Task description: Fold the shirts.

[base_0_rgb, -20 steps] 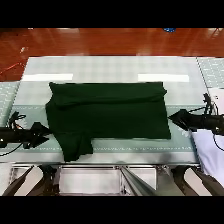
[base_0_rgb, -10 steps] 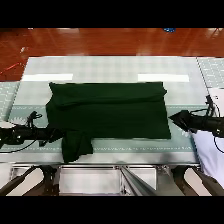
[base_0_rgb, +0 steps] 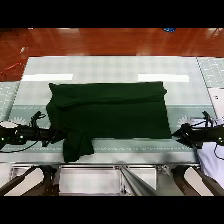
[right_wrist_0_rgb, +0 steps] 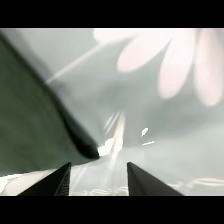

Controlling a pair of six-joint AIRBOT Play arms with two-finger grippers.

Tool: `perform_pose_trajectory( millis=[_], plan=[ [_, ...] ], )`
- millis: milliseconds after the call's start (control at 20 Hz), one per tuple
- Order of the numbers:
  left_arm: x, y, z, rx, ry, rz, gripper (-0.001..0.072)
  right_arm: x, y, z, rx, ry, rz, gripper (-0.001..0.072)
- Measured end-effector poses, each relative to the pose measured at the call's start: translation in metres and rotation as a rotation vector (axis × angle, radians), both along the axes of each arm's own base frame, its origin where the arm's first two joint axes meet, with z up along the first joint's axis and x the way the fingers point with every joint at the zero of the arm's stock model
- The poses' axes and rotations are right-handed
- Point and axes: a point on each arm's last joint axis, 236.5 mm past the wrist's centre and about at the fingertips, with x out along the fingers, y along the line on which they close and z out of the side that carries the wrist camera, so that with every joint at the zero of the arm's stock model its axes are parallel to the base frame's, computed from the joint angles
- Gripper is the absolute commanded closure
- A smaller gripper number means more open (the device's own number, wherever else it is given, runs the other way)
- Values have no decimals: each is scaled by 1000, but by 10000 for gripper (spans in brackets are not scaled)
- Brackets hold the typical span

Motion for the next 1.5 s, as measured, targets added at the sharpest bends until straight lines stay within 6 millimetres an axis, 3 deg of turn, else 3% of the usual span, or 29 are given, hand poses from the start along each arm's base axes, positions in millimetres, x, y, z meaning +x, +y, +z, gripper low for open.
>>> perform_pose_trajectory(
  millis=[250, 300, 350, 400, 600, 800, 1050, 1250, 1500],
  plan=[
    [0, 0, 0, -1, -2, -3, 684, 16, 28, -7, 146, -13, -15, 308],
    [0, 0, 0, -1, -2, -3, 684, 19, 36, -9, 174, -14, -2, 386],
    [1, 0, 0, -1, -5, -4, 684, 23, 42, -11, 183, -24, 17, 612],
    [2, 1, 1, 1, -7, -6, 684, 30, 44, -14, 174, -46, 41, 690],
    [27, 12, 18, 25, -73, -23, 684, 67, 52, 11, 187, -178, 123, 690],
    [73, 29, 56, 54, -189, -32, 684, 107, 44, 49, 152, -302, 177, 690],
    [147, 36, 94, 72, -306, -28, 684, 161, 44, 64, 108, -370, 215, 690],
    [209, 31, 100, 65, -342, -44, 684, 217, 37, 63, 86, -417, 174, 690],
    [268, 33, 88, 47, -323, -27, 684, 273, 30, 57, 110, -452, 138, 690]
  ],
)
